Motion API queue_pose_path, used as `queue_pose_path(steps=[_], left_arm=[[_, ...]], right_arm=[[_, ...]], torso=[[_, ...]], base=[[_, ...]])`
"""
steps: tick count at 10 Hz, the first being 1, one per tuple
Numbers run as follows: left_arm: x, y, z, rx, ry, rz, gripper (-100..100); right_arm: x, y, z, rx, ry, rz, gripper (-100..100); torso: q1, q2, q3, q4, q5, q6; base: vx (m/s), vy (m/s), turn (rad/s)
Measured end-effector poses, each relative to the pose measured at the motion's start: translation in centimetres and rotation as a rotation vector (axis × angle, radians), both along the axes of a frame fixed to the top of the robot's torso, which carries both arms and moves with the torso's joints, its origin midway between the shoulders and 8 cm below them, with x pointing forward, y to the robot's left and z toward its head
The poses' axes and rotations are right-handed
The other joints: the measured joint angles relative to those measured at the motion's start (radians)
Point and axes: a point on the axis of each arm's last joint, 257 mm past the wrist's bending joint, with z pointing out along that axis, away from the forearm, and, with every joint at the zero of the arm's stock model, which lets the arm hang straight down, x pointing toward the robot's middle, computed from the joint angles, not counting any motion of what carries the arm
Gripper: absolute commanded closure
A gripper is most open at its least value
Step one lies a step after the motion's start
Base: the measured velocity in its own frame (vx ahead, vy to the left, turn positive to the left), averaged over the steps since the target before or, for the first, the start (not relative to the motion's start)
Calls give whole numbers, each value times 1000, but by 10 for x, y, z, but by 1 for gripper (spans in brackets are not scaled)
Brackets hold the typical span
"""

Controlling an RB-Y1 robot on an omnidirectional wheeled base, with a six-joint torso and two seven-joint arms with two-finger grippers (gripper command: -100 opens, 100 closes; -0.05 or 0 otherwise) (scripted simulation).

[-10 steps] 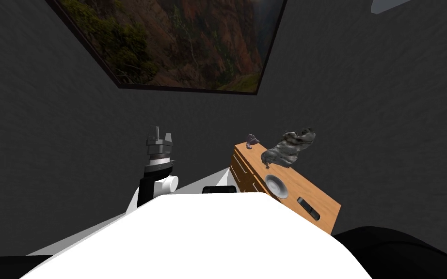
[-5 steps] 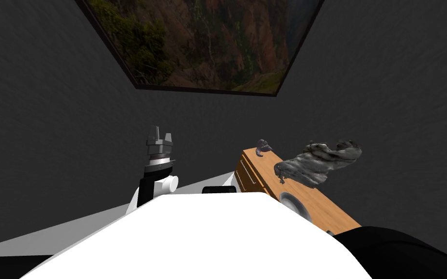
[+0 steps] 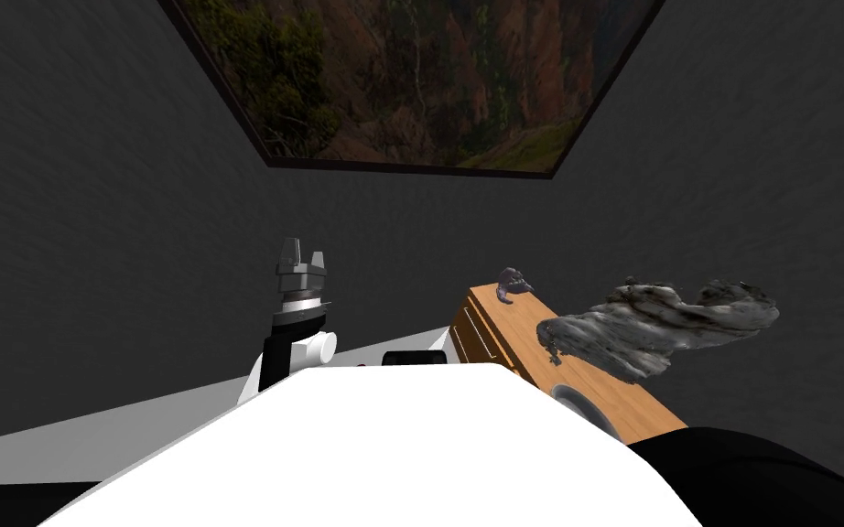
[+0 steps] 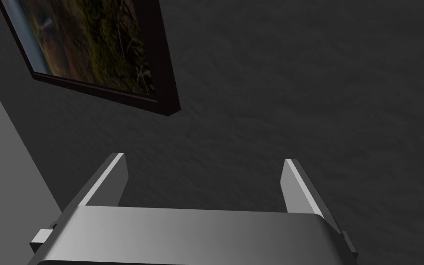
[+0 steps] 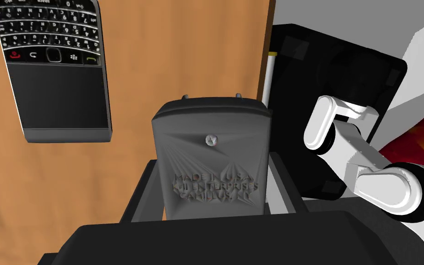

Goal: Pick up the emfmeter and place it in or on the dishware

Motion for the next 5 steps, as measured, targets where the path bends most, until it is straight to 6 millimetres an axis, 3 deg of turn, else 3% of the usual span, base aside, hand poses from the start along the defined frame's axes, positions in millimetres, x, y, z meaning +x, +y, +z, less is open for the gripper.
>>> queue_pose_path(steps=[5], left_arm=[[0, 0, 0, 0, 0, 0, 0]], right_arm=[[44, -29, 14, -52, -79, -11, 100]], torso=[[2, 5, 4, 2, 3, 1]], base=[[8, 98, 6]])
